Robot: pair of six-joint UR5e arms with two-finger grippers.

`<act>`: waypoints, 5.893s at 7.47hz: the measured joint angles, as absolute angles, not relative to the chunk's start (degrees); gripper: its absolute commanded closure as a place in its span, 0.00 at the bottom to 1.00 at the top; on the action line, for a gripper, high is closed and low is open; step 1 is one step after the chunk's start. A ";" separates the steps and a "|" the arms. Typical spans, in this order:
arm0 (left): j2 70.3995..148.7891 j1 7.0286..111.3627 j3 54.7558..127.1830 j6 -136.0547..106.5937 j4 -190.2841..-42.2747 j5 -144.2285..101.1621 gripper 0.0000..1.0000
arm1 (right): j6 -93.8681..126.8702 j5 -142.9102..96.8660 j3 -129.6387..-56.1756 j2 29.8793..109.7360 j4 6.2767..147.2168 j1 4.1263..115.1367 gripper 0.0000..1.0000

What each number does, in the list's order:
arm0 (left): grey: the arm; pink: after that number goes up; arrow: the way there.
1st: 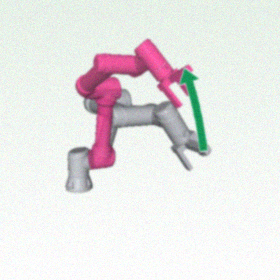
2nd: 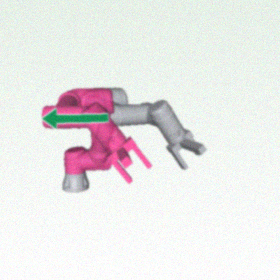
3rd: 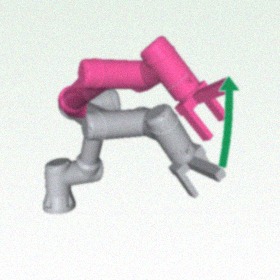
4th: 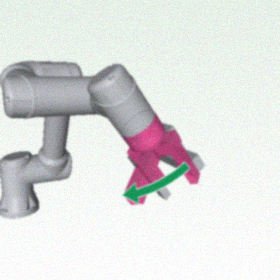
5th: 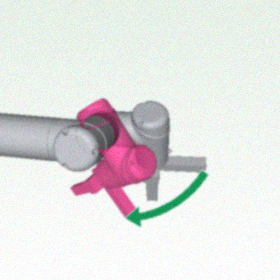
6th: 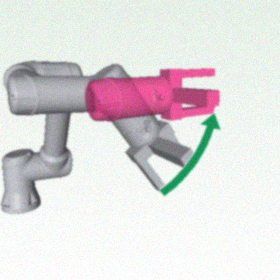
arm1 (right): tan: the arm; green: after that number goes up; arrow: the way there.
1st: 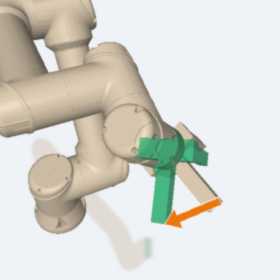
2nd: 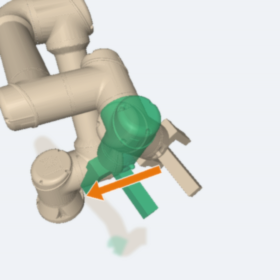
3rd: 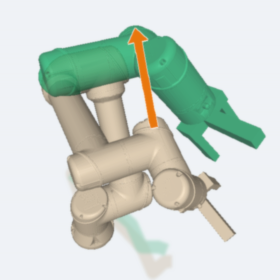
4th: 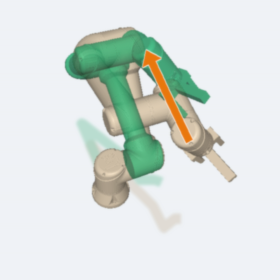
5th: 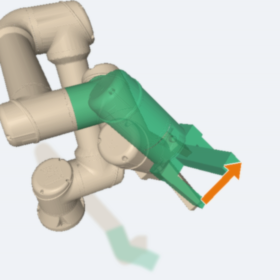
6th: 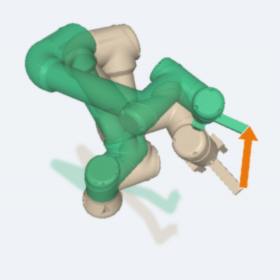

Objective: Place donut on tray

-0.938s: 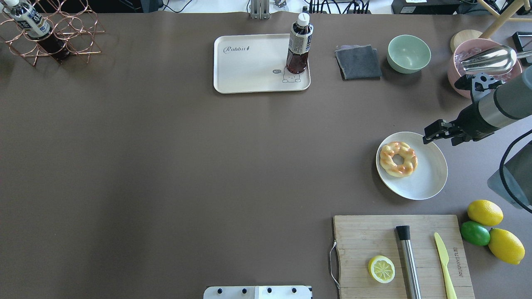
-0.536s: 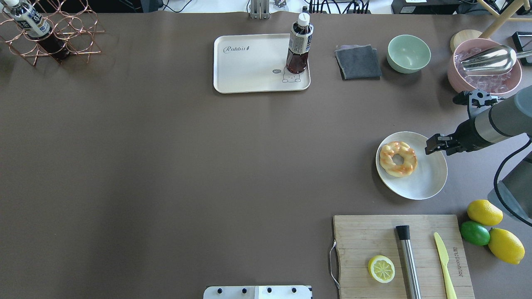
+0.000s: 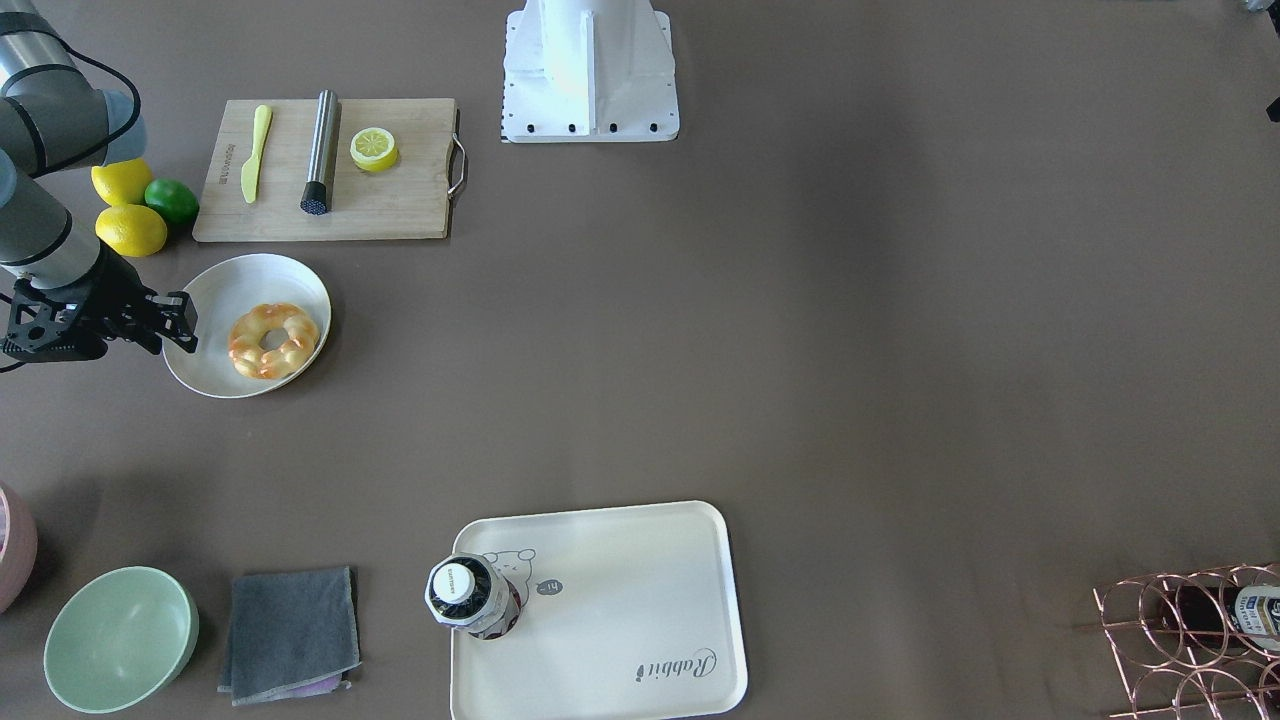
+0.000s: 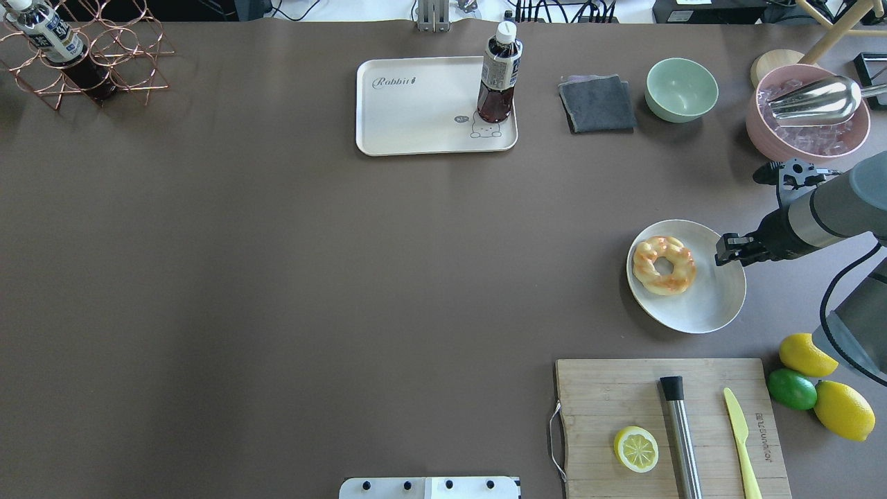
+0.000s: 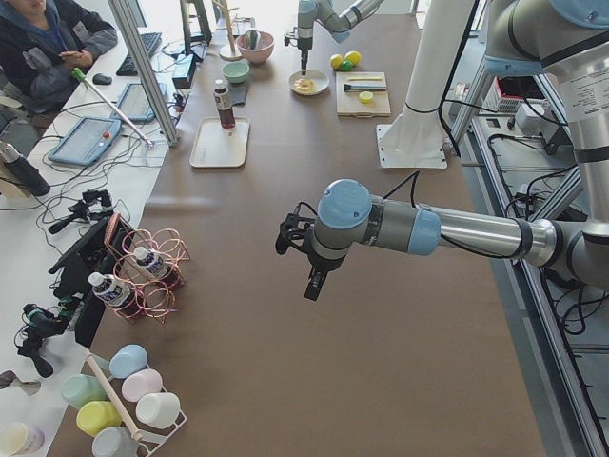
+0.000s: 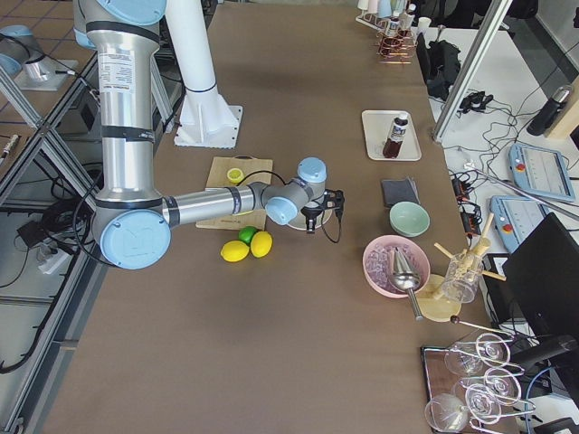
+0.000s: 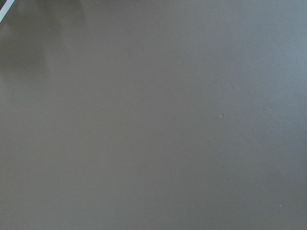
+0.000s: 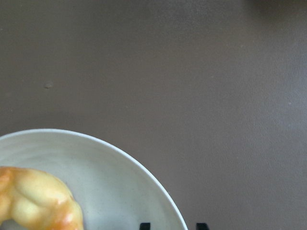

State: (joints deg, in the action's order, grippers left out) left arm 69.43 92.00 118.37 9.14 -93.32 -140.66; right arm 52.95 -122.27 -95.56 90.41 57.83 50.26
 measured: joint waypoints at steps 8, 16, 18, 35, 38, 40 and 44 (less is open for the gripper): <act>79.28 82.59 117.95 -10.24 -92.59 -143.36 0.03 | 72.28 -128.28 -108.62 78.63 63.21 48.44 1.00; 118.22 41.21 115.68 -73.24 -93.09 -126.23 0.11 | 80.32 -115.73 -115.25 58.34 93.61 35.15 1.00; 119.83 38.90 115.38 -75.91 -93.15 -125.63 0.27 | 80.33 -113.43 -115.38 53.43 100.99 33.64 1.00; 122.36 38.45 112.85 -77.50 -93.46 -124.94 1.00 | 83.17 -115.74 -117.51 54.96 97.95 36.58 0.00; 124.82 43.53 100.09 -78.31 -100.83 -123.75 1.00 | 82.12 -116.04 -117.13 57.04 98.08 39.54 0.00; 130.66 46.45 87.77 -81.00 -104.86 -123.58 1.00 | 75.48 -116.25 -117.14 61.10 98.04 41.13 0.00; 142.53 49.11 60.57 -88.03 -120.17 -119.08 1.00 | 63.81 -118.57 -116.86 68.45 97.64 45.85 0.00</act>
